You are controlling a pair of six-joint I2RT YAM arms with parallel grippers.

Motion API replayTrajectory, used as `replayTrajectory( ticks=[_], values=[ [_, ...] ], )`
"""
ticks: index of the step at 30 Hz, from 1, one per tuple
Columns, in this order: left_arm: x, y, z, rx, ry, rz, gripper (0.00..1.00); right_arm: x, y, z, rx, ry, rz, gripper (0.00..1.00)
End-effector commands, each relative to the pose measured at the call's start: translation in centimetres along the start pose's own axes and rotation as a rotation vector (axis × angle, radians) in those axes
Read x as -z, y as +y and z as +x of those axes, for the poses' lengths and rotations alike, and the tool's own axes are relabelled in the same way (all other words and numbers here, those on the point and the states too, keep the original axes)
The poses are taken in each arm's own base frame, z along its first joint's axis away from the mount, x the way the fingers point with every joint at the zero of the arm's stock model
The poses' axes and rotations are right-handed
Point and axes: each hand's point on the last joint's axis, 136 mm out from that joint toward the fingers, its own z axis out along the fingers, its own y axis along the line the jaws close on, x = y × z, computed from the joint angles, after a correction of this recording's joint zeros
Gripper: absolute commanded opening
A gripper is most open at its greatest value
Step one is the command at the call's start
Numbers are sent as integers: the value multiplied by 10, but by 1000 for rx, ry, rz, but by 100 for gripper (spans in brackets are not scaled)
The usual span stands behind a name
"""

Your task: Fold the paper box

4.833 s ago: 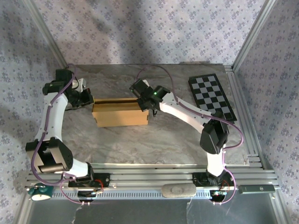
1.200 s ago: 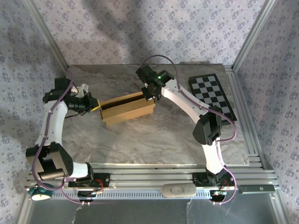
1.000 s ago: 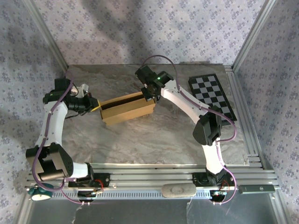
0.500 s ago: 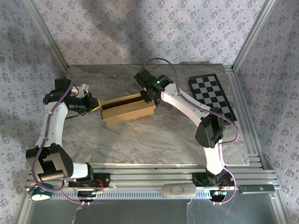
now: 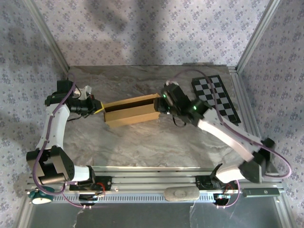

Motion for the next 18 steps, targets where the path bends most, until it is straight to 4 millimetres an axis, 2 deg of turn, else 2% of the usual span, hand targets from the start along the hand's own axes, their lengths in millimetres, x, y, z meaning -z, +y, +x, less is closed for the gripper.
replayTrajectory(
  ticks=[1, 3, 5, 7, 8, 10, 13, 18],
  values=[
    [-4, 2, 14, 24, 53, 1, 0, -14, 18, 39, -262, -14, -126, 51],
    [-4, 3, 14, 24, 53, -4, 0, -26, 50, 58, -308, 13, -236, 52],
    [-3, 2, 14, 22, 54, -3, 0, -40, 85, 67, -344, 65, -330, 53],
    [-3, 3, 14, 24, 53, -6, 0, -53, 116, 66, -355, 105, -398, 55],
    [-2, 2, 14, 24, 52, -7, 0, -60, 124, 69, -376, 127, -403, 55],
    [-2, 2, 14, 25, 51, -7, 0, -69, 148, 60, -437, 140, -445, 55],
    [0, 1, 15, 24, 52, -9, 0, -82, 154, 59, -519, 137, -431, 55],
    [1, -1, 14, 19, 50, -3, 0, -100, 152, 60, -622, 151, -416, 55]
  ],
)
